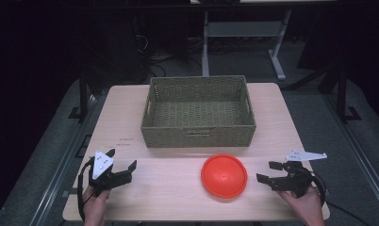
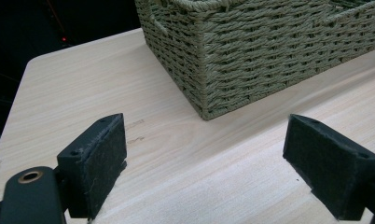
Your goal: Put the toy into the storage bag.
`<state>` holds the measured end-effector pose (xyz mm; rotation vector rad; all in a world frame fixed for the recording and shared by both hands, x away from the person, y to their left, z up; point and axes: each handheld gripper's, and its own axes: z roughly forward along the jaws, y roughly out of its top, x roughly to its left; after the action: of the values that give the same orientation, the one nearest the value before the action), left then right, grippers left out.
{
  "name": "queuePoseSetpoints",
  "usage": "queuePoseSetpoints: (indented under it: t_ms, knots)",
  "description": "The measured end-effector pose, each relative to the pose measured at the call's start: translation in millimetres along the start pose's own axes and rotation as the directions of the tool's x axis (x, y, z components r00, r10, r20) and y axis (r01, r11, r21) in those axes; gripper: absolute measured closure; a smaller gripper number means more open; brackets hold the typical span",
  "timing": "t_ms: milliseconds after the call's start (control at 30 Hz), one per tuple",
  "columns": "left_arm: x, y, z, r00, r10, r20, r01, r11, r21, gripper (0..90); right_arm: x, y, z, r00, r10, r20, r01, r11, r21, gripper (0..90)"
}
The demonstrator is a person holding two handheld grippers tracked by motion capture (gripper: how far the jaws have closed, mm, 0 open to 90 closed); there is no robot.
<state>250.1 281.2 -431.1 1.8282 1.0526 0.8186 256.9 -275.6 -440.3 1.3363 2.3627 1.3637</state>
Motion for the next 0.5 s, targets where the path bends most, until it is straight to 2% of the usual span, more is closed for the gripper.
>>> queuePoseSetpoints:
  t_ms: [133, 500]
  knots:
    - [3.2, -0.5, -0.4, 0.9999, -0.012, -0.008, 0.012, 0.9999, -0.002, 12.8, 3.4, 8.4, 3.7, 0.9997, -0.021, -0.012, 0.021, 0.9997, 0.01, 16.2]
    - [3.0, -1.1, -1.4, 0.9999, -0.012, -0.01, 0.012, 0.9999, -0.002, 12.8, 12.7, 29.7, 29.0, 0.9972, -0.066, -0.035, 0.07, 0.9927, 0.099, 16.3]
